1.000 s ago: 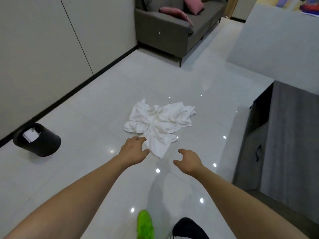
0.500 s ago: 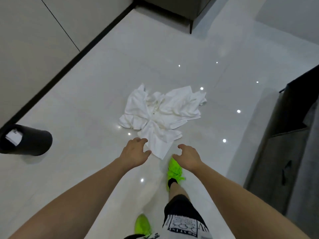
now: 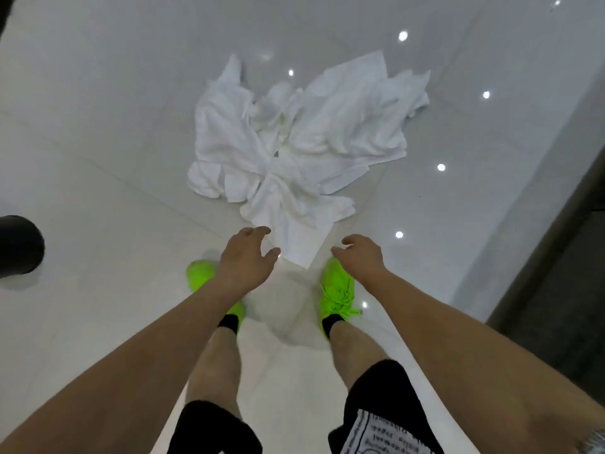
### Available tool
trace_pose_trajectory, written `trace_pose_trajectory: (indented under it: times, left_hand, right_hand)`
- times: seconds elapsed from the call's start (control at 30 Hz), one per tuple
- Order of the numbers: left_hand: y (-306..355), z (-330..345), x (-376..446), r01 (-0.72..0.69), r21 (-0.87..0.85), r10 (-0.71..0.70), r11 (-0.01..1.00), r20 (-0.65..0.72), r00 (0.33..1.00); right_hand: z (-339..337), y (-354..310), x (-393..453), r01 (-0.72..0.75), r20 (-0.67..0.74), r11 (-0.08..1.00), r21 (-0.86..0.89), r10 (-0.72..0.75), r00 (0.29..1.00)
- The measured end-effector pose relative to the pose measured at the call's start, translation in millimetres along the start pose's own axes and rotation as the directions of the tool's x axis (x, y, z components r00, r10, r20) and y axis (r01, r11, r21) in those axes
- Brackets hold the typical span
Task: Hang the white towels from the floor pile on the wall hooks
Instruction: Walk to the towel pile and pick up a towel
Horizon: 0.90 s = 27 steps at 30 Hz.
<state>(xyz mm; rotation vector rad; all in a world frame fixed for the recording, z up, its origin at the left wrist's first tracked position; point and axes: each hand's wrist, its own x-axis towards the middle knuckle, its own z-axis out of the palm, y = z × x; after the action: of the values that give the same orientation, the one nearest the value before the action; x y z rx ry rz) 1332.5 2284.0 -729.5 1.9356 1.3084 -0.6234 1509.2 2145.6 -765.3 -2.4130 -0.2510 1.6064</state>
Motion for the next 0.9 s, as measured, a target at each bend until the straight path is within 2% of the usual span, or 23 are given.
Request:
trace_pose_trajectory:
  times: [0.2,0.37,0.5,0.6,0.73,0.9]
  left_hand:
    - [-47,84,142,-0.021,-0.017,0.022,1.0,0.042,0.999]
    - [-82,150,241,-0.066,0.039,0.061,0.997,0.131,0.99]
    - [-95,186,286,-0.133,0.033,0.127,0.991,0.131,0.983]
    - [-96,202,302,-0.18,0.017,0.176,0.984,0.139,0.975]
    - [-94,206,304,-0.186,0.032,0.178,0.982,0.172,0.969]
    - [-79,176,276,-0.19,0.062,0.173,0.98,0.211,0.962]
  right_hand:
    - [67,24,143,-0.122,-0.058,0.958,0.259,0.142,0.988]
    - [109,46,253,-0.216,-0.077,0.839,0.5,0.292,0.953]
    - [129,58,313,-0.21,-0.136,0.77,0.603,0.358,0.924]
    - [140,61,338,-0.179,-0.171,0.704,0.687,0.395,0.902]
    - [143,56,344,-0.2,-0.09,0.554,0.808,0.452,0.888]
    - [130,29,305,-0.186,-0.103,0.588,0.788,0.422,0.901]
